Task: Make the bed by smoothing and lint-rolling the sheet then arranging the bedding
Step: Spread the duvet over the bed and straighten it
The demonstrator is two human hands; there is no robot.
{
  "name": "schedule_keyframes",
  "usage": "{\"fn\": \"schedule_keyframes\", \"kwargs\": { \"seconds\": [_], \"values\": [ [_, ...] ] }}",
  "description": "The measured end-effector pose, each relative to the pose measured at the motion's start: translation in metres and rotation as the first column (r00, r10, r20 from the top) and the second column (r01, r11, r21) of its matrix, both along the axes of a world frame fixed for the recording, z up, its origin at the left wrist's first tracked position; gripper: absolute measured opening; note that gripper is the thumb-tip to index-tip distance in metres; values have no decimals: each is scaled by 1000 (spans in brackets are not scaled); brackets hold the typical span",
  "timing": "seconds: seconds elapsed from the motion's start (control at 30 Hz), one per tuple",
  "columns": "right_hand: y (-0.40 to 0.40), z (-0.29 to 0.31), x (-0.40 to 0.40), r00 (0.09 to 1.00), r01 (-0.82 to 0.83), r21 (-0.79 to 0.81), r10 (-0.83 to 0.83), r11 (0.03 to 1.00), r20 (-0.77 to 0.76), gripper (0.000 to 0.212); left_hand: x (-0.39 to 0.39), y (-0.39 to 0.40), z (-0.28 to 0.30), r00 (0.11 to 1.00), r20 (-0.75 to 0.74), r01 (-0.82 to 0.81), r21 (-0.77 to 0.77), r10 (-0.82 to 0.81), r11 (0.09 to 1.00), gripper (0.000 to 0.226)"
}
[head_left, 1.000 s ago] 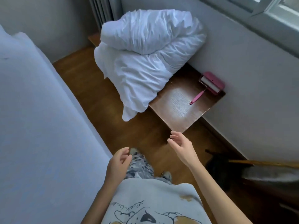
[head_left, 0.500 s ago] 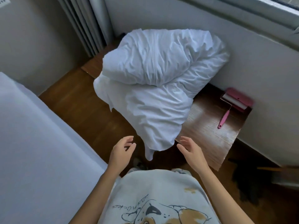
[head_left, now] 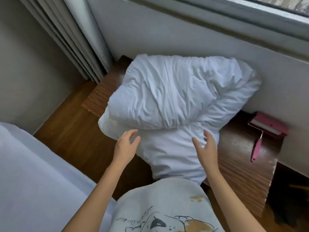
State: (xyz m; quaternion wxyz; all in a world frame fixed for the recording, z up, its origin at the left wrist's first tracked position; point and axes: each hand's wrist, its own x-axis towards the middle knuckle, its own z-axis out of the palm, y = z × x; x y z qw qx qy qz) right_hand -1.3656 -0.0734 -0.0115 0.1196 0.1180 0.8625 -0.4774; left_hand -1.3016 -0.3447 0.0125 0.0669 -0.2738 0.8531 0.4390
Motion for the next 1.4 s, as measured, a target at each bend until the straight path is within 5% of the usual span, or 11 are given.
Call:
{"fn": "schedule_keyframes", "kwargs": {
  "seconds": [0.17, 0.4, 0.67, 0.97, 1.13, 1.27, 1.4],
  "values": [
    [-50, 7, -91, 953, 295, -39, -296, 955, -56, 88, -89, -41, -4, 998, 61, 12, -53, -8, 999, 38],
    [-83, -17, -157, 915, 389, 214, -402, 896, 21, 122, -206, -100, -37, 992, 56, 123, -132, -116, 984, 75],
    [-96, -56, -172, 639, 658, 342, -738, 671, 217, 149, -320, -173, -111, 921, 336, 231, -61, -198, 971, 136],
    [-78, -99, -195, 641, 657, 332, -734, 676, 226, 141, -344, -208, -188, 834, 458, 226, 224, -307, 948, 129],
    [-81, -107, -196, 615, 723, 292, -776, 626, 140, 120, -350, -193, -199, 831, 412, 197, 410, -374, 891, 88],
    [-80, -116, -199, 609, 757, 230, -788, 612, 93, 109, -348, -176, -200, 877, 341, 186, 407, -338, 894, 81],
    [-72, -118, -202, 638, 748, 189, -768, 636, 55, 65, -342, -161, -192, 897, 276, 238, 353, -344, 905, 68]
  ]
}}
